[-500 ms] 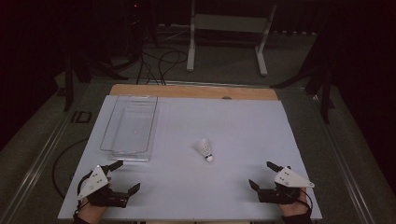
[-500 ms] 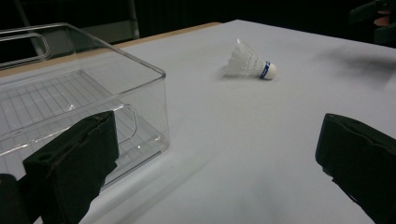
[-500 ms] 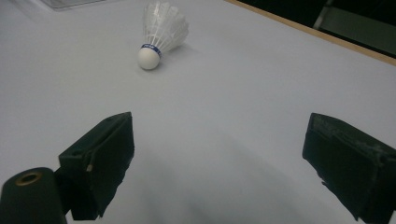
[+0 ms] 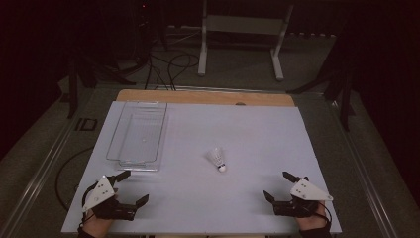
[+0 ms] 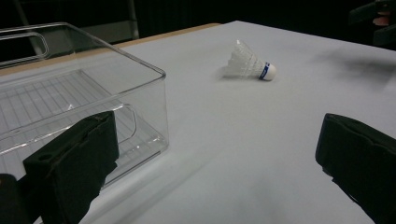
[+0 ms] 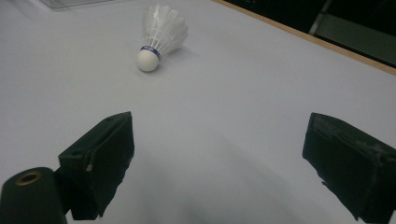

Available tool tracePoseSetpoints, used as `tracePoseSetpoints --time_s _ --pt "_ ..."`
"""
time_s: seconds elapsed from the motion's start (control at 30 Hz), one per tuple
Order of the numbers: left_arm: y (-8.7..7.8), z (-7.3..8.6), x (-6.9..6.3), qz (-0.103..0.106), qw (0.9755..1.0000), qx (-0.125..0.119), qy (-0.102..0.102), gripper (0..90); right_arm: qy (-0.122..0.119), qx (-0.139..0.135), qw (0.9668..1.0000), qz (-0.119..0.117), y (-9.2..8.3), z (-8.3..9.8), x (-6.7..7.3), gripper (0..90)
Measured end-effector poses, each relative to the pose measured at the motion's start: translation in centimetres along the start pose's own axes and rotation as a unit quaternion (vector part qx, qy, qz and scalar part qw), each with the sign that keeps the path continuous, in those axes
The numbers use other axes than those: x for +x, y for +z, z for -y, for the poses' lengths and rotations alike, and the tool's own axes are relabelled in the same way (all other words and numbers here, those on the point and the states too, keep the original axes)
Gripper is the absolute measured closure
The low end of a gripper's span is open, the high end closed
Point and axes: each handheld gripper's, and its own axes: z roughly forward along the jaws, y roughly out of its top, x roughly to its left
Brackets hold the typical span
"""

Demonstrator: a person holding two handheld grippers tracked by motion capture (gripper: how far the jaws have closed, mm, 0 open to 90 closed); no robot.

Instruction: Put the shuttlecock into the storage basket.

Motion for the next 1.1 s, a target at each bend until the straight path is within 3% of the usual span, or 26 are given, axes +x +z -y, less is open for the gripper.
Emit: tracePoseSetpoints --time_s 0.5,0.7,0.9,1.1 --pt "0.02 0.03 -0.03 -0.002 1.0 0.003 0.006 0.0 0.002 0.016 0.9999 0.007 -0.06 -0.17 -0.19 9.3" --pt "-0.1 0.03 0.04 -0.003 1.0 -0.003 0.002 0.0 0.002 0.035 0.9994 0.007 0.21 -0.26 -0.11 9.3" --pt "-0.15 0.01 0.03 -0.005 1.0 -0.004 0.001 0.1 0.004 0.032 0.9994 0.015 -0.14 -0.65 -0.16 8.8" --pt "-0.14 0.0 0.03 -0.004 1.0 -0.005 0.001 0.1 0.011 0.043 0.999 0.007 -0.26 -0.88 -0.24 8.8"
